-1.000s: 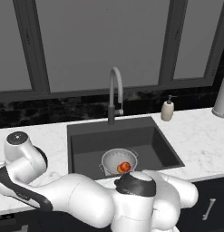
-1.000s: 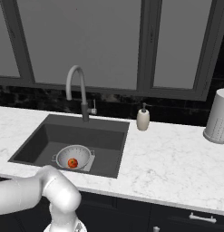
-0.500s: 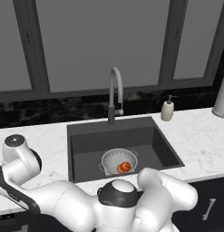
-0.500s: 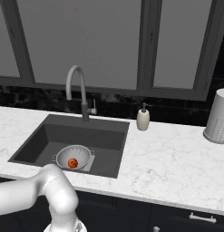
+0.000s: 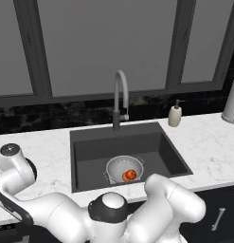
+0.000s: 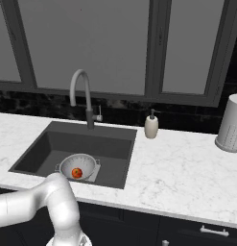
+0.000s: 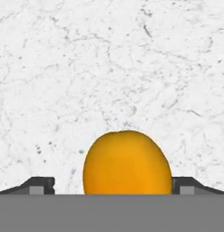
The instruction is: Put the colander in the sink, put the apple, orange, tangerine in the colander, and turn on the sink faucet and pour water over the colander.
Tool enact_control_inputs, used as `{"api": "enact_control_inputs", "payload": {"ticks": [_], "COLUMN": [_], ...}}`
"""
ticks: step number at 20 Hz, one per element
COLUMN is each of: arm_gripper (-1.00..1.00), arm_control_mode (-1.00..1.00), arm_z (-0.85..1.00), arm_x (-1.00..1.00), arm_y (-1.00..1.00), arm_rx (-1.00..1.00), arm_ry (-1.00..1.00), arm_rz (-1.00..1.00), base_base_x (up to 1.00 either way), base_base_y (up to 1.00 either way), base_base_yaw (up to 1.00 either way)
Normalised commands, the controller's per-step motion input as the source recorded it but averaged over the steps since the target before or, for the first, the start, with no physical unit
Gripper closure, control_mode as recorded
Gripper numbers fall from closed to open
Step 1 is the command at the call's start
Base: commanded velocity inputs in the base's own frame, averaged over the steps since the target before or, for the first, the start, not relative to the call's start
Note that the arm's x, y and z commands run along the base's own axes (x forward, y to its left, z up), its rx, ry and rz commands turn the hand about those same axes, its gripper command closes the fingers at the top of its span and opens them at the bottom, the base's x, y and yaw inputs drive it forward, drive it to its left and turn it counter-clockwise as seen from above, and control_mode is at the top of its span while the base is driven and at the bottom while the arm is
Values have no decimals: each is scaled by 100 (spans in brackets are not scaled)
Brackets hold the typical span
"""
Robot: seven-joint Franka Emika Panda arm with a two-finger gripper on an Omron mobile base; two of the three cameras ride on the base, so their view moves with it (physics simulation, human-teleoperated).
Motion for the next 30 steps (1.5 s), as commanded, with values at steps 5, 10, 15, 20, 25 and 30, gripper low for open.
{"api": "enact_control_inputs", "payload": {"ticks": [5,10,15,20,25,30], "arm_gripper": [-100,-100,100,100,100,100], "arm_control_mode": [-100,-100,-100,-100,-100,-100], "arm_z": [-25,-24,-26,-12,5,36], "arm_x": [9,0,-3,-2,-42,-32], "arm_y": [3,0,0,0,-54,-100], "arm_rx": [0,-3,0,0,0,0], "arm_ry": [0,0,0,0,-2,-7], "arm_rz": [0,-1,0,0,-1,-5], "base_base_x": [0,0,0,0,0,0], "base_base_y": [0,0,0,0,0,0], "base_base_yaw": [0,0,0,0,0,0]}}
